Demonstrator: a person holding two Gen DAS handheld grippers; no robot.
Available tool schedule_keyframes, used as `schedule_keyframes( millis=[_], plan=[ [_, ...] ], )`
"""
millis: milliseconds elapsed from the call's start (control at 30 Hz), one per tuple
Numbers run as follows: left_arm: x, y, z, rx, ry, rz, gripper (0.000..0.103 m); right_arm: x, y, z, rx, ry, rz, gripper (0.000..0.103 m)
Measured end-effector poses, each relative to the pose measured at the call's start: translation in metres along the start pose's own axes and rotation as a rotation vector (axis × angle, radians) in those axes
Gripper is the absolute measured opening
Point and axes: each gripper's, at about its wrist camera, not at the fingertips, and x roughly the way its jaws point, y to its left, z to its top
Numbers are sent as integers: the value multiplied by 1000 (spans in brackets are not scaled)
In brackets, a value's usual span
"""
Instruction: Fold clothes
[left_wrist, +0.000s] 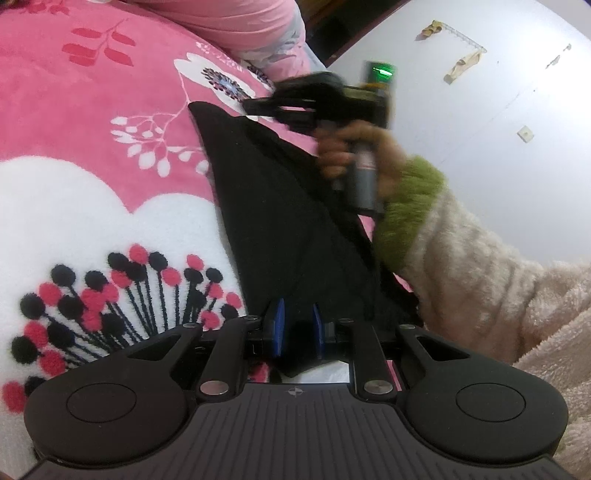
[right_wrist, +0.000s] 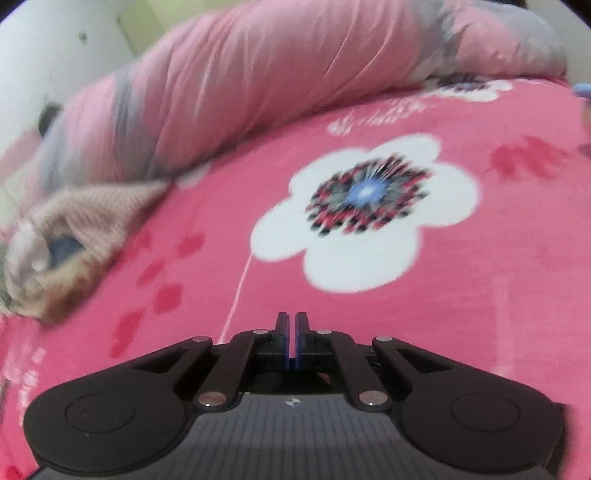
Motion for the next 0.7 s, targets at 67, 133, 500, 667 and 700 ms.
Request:
schedule_keyframes(
  millis=[67,133,500,667,700],
  plan=[
    [0,1,0,-4,1,-3,18,-32,-6,-6,-10,2,55,2],
    [-1,2,1,-11,4,-8,18,-43,-7,-19,-47,77,116,2],
    [-3,-10,2,-7,10,57,18,-98,-60,-35,-12,-62,-157,2],
    [-5,-11,5,-30,13,76,18,-121,-36,-77,-177,70,-64,2],
    [-6,-13,5,-30,11,86,18,-120,-39,-85,-197,90,-133,0]
  ],
)
